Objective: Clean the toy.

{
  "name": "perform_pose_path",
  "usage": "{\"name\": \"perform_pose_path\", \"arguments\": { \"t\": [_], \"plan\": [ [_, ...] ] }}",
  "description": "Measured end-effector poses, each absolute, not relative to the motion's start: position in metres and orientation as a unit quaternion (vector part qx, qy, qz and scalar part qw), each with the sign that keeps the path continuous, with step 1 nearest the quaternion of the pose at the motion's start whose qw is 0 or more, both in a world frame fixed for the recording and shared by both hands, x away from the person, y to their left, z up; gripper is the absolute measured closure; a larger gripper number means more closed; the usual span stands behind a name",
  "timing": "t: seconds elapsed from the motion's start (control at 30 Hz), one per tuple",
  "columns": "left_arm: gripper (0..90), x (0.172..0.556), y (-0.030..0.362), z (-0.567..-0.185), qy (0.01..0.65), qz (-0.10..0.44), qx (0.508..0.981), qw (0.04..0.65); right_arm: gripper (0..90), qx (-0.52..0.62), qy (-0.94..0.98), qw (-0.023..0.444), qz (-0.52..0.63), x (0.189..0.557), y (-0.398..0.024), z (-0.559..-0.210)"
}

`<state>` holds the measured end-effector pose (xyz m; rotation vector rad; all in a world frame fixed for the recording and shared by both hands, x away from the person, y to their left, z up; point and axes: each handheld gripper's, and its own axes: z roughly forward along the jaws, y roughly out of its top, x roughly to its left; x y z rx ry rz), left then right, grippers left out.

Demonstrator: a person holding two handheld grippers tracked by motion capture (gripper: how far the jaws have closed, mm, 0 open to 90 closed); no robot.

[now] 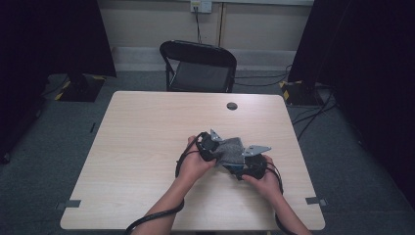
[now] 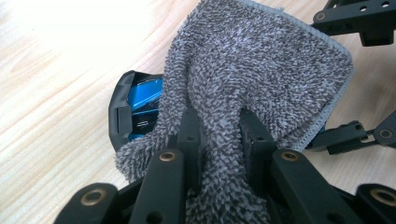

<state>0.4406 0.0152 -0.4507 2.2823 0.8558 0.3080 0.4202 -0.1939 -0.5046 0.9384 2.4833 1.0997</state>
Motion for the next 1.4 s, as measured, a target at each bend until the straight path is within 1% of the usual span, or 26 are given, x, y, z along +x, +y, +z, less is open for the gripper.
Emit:
{"name": "perform_pose_path", "arguments": {
  "t": [0.73, 1.1, 1.4],
  "plan": [
    [73.7, 0.455, 0.03, -0.451, 0.363, 0.125, 0.862, 0.33, 23.8, 0.324, 0.856, 0.134, 0.379, 0.42, -0.194, -0.505],
    [73.7, 0.463, 0.045, -0.448, 0.389, 0.144, 0.85, 0.324, 23.8, 0.324, 0.856, 0.134, 0.38, 0.42, -0.194, -0.505],
    [73.6, 0.467, 0.056, -0.45, 0.409, 0.142, 0.842, 0.322, 23.8, 0.324, 0.856, 0.134, 0.379, 0.42, -0.194, -0.505]
  ]
}}
